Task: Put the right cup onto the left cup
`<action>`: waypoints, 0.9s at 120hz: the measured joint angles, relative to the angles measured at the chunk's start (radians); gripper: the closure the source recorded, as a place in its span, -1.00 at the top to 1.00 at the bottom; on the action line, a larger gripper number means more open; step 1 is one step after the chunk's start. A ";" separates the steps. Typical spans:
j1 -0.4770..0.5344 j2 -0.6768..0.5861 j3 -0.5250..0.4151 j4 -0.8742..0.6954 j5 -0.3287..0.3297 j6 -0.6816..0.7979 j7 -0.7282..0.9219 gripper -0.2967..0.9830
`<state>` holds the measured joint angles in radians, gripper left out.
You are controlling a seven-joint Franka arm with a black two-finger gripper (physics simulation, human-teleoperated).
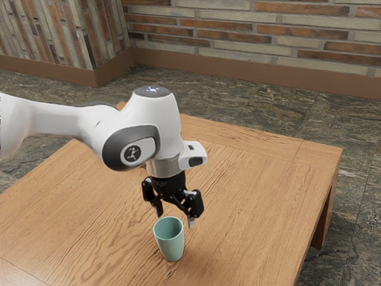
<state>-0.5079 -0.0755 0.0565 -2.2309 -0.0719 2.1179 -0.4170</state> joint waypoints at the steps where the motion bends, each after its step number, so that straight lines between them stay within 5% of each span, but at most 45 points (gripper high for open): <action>1: 0.001 0.002 0.000 0.000 -0.001 0.003 -0.003 0.51; 37: 0.016 0.140 -0.003 0.022 -0.016 0.098 -0.087 0.50; 108: 0.063 0.222 -0.001 0.015 -0.048 0.160 -0.159 0.42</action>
<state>-0.4449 0.1464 0.0552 -2.2155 -0.1194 2.2782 -0.5757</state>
